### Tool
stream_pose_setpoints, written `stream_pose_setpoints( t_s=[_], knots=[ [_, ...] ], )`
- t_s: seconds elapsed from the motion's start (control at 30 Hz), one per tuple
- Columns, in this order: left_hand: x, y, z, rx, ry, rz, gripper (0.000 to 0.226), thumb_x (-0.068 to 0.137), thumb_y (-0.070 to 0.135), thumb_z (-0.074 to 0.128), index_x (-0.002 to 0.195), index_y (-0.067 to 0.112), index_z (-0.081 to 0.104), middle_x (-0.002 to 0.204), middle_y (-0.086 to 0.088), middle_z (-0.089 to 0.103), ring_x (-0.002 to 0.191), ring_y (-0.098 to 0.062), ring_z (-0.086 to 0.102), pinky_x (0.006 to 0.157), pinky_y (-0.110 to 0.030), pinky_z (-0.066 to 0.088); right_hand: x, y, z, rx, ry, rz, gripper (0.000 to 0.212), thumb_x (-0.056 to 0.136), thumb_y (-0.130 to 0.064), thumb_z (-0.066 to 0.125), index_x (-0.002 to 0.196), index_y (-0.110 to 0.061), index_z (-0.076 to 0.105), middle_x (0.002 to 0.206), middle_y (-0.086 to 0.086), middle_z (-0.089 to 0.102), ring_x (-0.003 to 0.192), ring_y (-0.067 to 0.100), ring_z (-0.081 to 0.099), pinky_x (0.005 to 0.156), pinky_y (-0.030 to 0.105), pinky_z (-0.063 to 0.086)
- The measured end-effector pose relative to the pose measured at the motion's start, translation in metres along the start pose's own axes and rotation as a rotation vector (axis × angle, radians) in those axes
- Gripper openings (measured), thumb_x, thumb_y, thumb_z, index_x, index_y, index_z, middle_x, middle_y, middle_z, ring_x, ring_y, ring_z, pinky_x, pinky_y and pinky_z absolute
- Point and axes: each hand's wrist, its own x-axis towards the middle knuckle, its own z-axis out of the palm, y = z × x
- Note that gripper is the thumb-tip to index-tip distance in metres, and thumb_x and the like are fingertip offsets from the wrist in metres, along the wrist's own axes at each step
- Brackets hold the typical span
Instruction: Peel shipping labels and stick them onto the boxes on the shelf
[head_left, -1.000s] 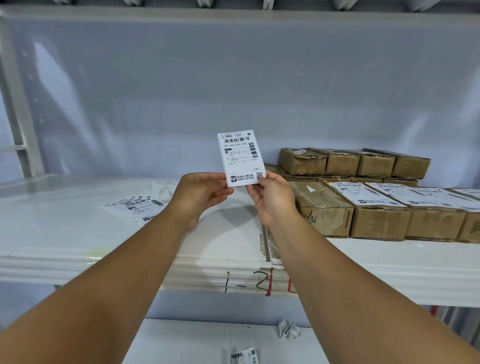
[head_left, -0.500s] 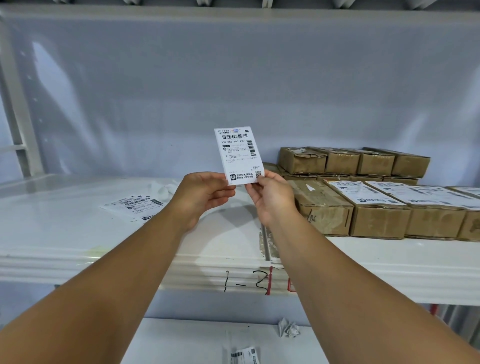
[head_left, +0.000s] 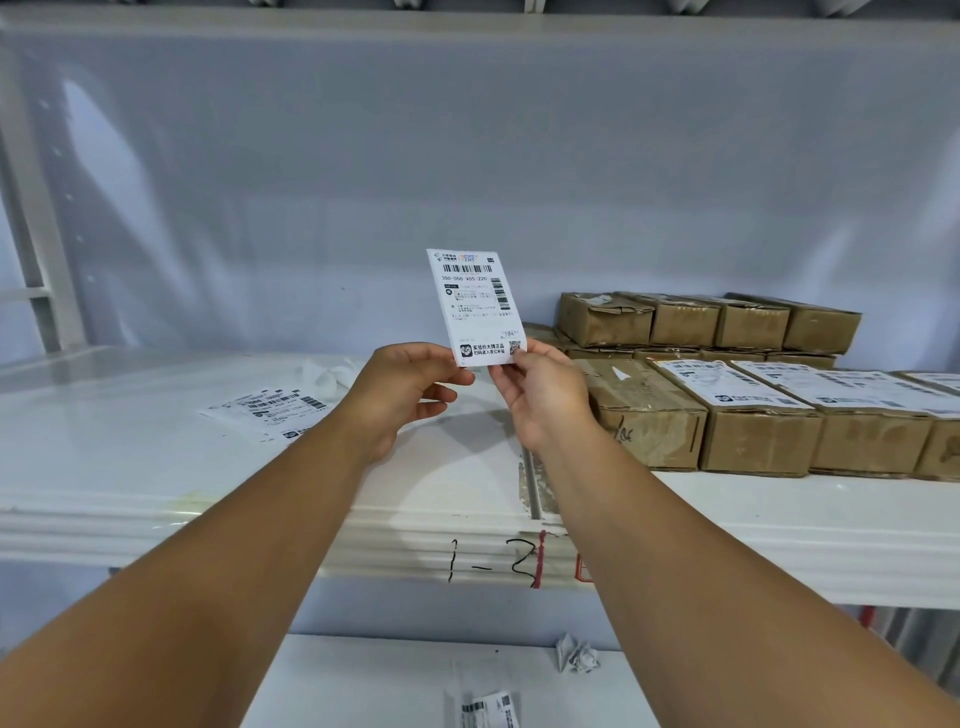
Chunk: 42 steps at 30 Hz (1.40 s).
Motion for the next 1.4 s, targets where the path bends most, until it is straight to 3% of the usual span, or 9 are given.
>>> stream_pose_setpoints(
  t_s=[0.57,0.93,1.03,1.1,1.2,1.23,1.3,1.4],
  knots=[
    [-0.001,0.000,0.002,0.086,0.045,0.020,0.015,0.091,0.013,0.055,0.081,0.016,0.066,0.069,0.003,0.070,0.055,-0.010,0.051,0.063,-0.021,0.047,-0.004,-0.002,0.001,0.009,0.011,0.024,0.023,0.094,0.008,0.041,0.083,-0.007,0.055,0.081,0.008,0.064,0.071,0.016,0.062,0.058,0.018,0.056],
    [-0.002,0.001,0.002,0.051,-0.011,-0.003,0.017,0.089,0.004,0.055,0.077,0.012,0.065,0.062,0.002,0.068,0.054,-0.009,0.050,0.061,-0.020,0.046,-0.006,-0.002,0.002,-0.031,0.037,0.050,0.024,0.091,0.013,0.041,0.080,-0.004,0.054,0.079,0.012,0.063,0.070,0.019,0.062,0.065,0.023,0.056],
    [-0.002,0.001,0.001,0.044,-0.019,-0.003,0.017,0.089,0.004,0.055,0.077,0.012,0.065,0.063,0.002,0.068,0.053,-0.008,0.051,0.062,-0.020,0.047,-0.004,0.001,0.002,-0.051,0.050,0.039,0.019,0.090,0.011,0.045,0.089,-0.006,0.052,0.083,0.012,0.064,0.072,0.020,0.062,0.067,0.025,0.055],
    [-0.001,0.001,0.001,0.052,0.008,0.002,0.017,0.088,0.003,0.055,0.075,0.011,0.063,0.063,0.001,0.068,0.054,-0.009,0.051,0.063,-0.020,0.047,-0.001,0.004,0.002,-0.356,0.081,-0.054,0.022,0.087,0.004,0.055,0.101,-0.012,0.053,0.101,0.011,0.064,0.086,0.021,0.061,0.077,0.028,0.054],
    [0.000,0.001,0.000,0.047,0.046,0.026,0.019,0.088,0.004,0.056,0.072,0.011,0.061,0.066,-0.003,0.065,0.056,-0.011,0.049,0.065,-0.022,0.045,-0.005,0.008,0.002,-1.019,0.055,-0.333,0.026,0.083,-0.013,0.063,0.106,-0.025,0.059,0.115,-0.004,0.045,0.108,0.014,0.044,0.082,0.014,0.031],
    [0.000,0.001,0.000,0.044,0.055,0.035,0.018,0.088,0.005,0.056,0.072,0.010,0.061,0.067,-0.003,0.064,0.056,-0.011,0.048,0.066,-0.022,0.044,-0.008,0.008,0.003,-1.107,0.017,-0.410,0.021,0.083,-0.014,0.061,0.100,-0.027,0.061,0.113,-0.006,0.042,0.112,0.014,0.040,0.083,0.014,0.028],
    [0.001,0.001,0.000,0.033,0.072,0.055,0.016,0.087,0.005,0.057,0.072,0.010,0.061,0.066,-0.004,0.062,0.057,-0.012,0.047,0.064,-0.022,0.043,-0.009,0.011,0.003,-1.134,-0.093,-0.508,0.015,0.084,-0.013,0.059,0.089,-0.027,0.064,0.107,-0.006,0.053,0.111,0.013,0.048,0.086,0.018,0.034],
    [0.003,-0.001,-0.001,0.028,0.079,0.076,0.021,0.086,0.001,0.056,0.066,0.009,0.059,0.062,-0.002,0.059,0.057,-0.013,0.044,0.060,-0.022,0.040,-0.013,0.013,0.005,-1.101,-0.207,-0.490,0.012,0.086,-0.012,0.059,0.088,-0.019,0.069,0.085,-0.010,0.065,0.087,0.005,0.058,0.071,0.010,0.040]
  ],
)
